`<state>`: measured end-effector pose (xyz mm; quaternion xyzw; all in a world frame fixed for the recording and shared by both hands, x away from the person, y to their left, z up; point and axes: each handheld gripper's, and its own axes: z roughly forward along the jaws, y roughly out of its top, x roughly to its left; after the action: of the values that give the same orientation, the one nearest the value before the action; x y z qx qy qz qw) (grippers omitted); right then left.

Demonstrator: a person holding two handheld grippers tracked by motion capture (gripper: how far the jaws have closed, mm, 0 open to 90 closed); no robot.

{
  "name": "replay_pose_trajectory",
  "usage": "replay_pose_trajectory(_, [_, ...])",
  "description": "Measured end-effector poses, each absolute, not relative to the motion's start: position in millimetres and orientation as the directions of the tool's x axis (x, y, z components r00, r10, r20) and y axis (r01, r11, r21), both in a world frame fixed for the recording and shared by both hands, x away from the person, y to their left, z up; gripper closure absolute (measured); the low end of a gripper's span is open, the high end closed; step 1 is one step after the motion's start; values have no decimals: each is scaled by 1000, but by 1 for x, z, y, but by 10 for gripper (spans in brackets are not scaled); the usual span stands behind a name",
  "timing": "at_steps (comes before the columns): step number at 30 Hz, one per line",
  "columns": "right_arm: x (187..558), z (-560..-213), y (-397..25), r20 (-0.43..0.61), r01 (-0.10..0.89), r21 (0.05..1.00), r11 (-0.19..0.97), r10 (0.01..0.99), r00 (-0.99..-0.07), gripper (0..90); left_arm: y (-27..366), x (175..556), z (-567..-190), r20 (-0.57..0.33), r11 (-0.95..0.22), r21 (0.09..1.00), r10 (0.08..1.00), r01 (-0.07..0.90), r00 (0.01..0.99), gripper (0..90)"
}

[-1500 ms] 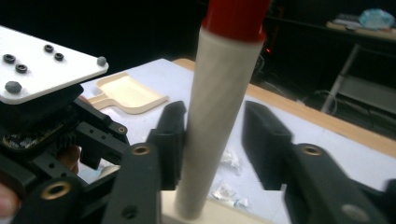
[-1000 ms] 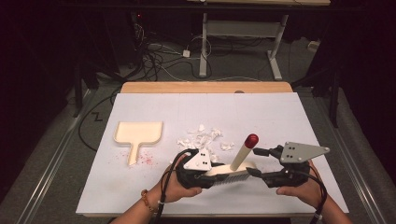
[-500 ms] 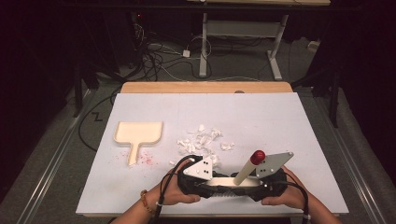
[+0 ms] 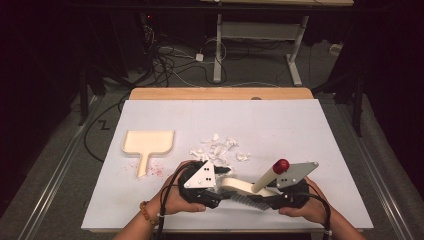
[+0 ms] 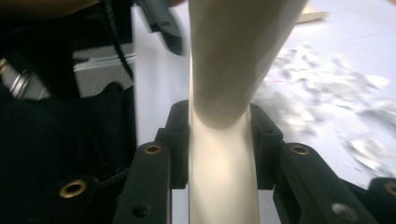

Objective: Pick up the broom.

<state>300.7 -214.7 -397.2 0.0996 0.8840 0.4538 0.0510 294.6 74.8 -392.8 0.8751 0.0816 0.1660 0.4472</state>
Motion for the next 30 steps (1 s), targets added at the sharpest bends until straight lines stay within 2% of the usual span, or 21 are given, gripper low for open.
replay_pose_trajectory(3, [305,-393,-223,-17,152,818,555,288,-958,675,89,293,-398,240,-578,816,381,28,893,241])
replay_pose_trajectory(6, [308,-389,-227,-34,155,822,548,319,-947,675,100,291,-402,262,-585,810,425,43,866,211])
replay_pose_trajectory(8, [311,-384,-233,-57,162,825,542,365,-929,676,118,288,-409,283,-592,802,485,73,827,195])
replay_pose_trajectory(15, [320,-381,-243,-95,174,825,538,437,-895,676,159,281,-426,281,-569,808,601,152,748,177])
replay_pose_trajectory(17, [323,-380,-249,-113,184,824,536,473,-874,675,177,277,-436,280,-553,807,669,209,688,168])
replay_pose_trajectory(26, [330,-376,-259,-145,209,831,516,563,-814,676,202,262,-454,229,-510,812,726,283,649,169])
replay_pose_trajectory(30, [335,-376,-262,-154,213,832,513,581,-799,676,201,260,-453,228,-502,822,723,270,652,170])
